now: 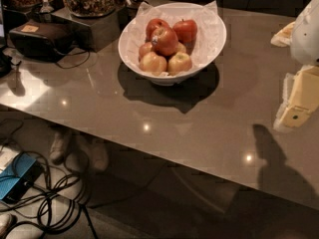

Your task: Pick apple from white bowl

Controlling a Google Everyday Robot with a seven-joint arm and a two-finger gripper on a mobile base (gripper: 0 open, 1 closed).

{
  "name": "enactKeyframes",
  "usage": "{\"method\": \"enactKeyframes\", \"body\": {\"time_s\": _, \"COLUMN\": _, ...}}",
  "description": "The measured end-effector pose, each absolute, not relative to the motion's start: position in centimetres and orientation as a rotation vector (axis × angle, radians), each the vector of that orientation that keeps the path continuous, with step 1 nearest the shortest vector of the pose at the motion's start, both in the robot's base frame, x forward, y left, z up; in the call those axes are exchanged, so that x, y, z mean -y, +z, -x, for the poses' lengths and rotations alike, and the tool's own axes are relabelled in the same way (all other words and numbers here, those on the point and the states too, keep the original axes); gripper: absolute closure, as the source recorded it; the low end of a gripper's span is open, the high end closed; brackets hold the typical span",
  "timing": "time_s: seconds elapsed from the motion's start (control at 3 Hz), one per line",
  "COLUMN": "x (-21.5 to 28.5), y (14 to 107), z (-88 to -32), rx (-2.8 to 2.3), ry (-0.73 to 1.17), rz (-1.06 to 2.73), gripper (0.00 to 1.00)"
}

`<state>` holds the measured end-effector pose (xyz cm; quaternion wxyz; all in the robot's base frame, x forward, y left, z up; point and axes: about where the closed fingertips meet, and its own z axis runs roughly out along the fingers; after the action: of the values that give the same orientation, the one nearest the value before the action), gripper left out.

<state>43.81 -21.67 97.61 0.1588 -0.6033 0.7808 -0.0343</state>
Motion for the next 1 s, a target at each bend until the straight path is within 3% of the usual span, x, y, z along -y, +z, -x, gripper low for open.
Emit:
{"method": "enactKeyframes", "body": {"time_s": 0.67, "x": 20.7, "y": 98.6, "z": -45.0, "rx": -2.246, "ry": -0.047, "rz": 1.708, "gripper": 0.0}}
{"method": "enactKeyframes", "body": {"time_s": 1.0, "x": 16.7, "y": 101.0, "z": -49.3, "rx": -2.256, "ry": -0.04, "rz": 1.735, "gripper": 0.0}}
